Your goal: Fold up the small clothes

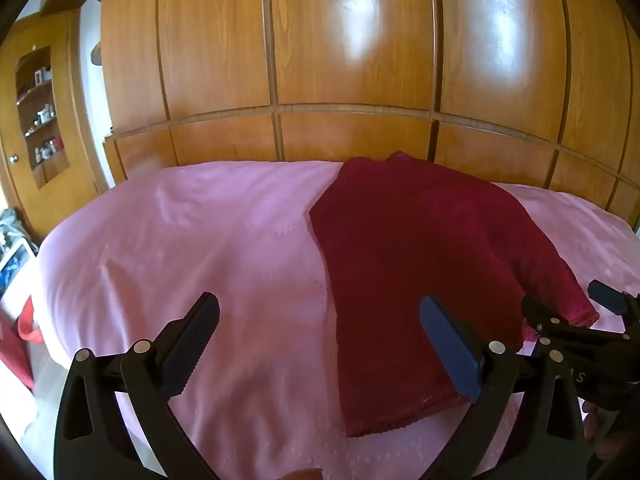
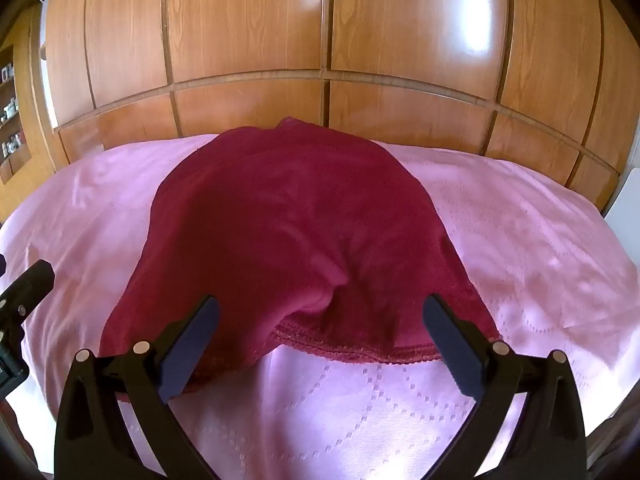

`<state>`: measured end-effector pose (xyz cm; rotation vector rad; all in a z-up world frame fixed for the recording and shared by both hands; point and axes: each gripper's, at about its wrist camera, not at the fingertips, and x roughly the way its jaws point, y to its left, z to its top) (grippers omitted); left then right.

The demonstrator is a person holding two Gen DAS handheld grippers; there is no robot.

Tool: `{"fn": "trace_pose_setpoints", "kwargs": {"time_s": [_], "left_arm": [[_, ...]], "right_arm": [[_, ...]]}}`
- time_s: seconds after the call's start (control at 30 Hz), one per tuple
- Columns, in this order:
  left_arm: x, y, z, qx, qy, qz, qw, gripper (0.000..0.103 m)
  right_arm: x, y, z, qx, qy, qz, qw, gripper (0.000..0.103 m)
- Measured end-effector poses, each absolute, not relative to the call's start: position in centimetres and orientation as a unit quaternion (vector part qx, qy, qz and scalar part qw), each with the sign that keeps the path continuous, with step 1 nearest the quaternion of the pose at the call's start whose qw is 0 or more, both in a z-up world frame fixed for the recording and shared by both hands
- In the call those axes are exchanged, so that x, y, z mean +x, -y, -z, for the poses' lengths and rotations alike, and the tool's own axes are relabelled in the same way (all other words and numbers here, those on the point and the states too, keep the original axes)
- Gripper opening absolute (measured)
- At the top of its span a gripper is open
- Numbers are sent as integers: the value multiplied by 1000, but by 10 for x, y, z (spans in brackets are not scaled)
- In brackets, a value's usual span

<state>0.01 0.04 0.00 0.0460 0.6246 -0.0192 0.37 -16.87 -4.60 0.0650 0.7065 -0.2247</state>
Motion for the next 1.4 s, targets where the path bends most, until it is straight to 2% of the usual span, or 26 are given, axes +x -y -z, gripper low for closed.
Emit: {"fn": "trace_pose_setpoints", "kwargs": {"time_s": [0.57,1.07,1.4], "left_arm": [[-2,-2,5,24,-311,9,950,99],[-4,-8,13,10,-318,5,948,99],[-5,-6,14,14,-325,7,945,99]], "right_arm": [[1,168,47,29,-346,110,931,101],[-9,152,23,-11,-306,133,943,101],[-11,148,27,-16,-303,125,944,101]]}}
